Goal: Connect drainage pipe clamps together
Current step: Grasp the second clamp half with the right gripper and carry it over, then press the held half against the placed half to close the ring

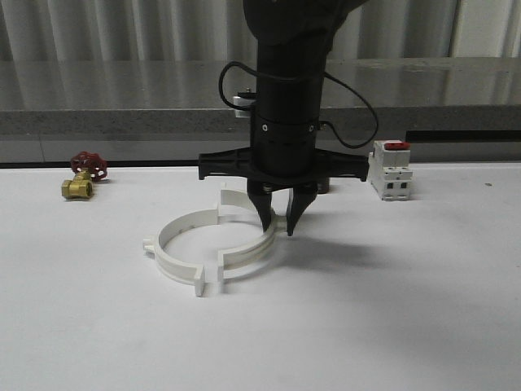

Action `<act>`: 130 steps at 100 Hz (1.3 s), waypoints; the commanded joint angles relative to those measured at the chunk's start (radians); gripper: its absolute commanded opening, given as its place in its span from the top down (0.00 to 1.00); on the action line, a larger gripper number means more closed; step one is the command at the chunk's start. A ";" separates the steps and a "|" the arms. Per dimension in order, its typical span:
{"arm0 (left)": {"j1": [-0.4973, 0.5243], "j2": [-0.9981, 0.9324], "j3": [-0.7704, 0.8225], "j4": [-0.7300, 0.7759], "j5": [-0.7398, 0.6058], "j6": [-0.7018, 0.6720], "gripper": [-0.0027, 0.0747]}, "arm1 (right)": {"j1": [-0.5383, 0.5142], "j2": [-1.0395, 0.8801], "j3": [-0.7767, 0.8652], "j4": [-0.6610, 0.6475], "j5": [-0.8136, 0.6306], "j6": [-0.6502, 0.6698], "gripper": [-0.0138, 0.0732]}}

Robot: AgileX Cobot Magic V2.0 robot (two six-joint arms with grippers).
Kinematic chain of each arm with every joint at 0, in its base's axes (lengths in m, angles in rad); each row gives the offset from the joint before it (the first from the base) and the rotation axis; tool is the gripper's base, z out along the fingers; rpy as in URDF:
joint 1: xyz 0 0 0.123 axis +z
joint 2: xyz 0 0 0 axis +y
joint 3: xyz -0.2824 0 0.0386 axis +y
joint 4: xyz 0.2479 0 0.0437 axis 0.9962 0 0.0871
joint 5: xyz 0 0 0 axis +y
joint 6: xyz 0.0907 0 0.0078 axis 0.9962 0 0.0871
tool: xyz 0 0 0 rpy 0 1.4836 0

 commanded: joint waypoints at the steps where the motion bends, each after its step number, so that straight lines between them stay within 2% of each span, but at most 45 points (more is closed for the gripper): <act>1: 0.002 0.005 -0.027 -0.019 -0.077 0.000 0.99 | 0.001 -0.048 -0.033 -0.007 -0.023 0.005 0.84; 68: 0.002 0.005 -0.027 -0.019 -0.077 0.000 0.99 | 0.001 0.003 -0.033 0.077 -0.053 0.006 0.83; 78: 0.002 0.005 -0.027 -0.019 -0.077 0.000 0.99 | 0.001 0.003 -0.033 0.084 -0.053 0.006 0.77; 111: 0.002 0.005 -0.027 -0.019 -0.077 0.000 0.99 | 0.001 0.003 -0.033 0.089 -0.055 0.005 0.44; 121: 0.002 0.005 -0.027 -0.019 -0.077 0.000 0.99 | 0.001 0.002 -0.033 0.089 -0.058 -0.005 0.37; 130: 0.002 0.005 -0.027 -0.019 -0.077 0.000 0.99 | 0.001 -0.007 -0.033 0.087 -0.058 -0.006 0.36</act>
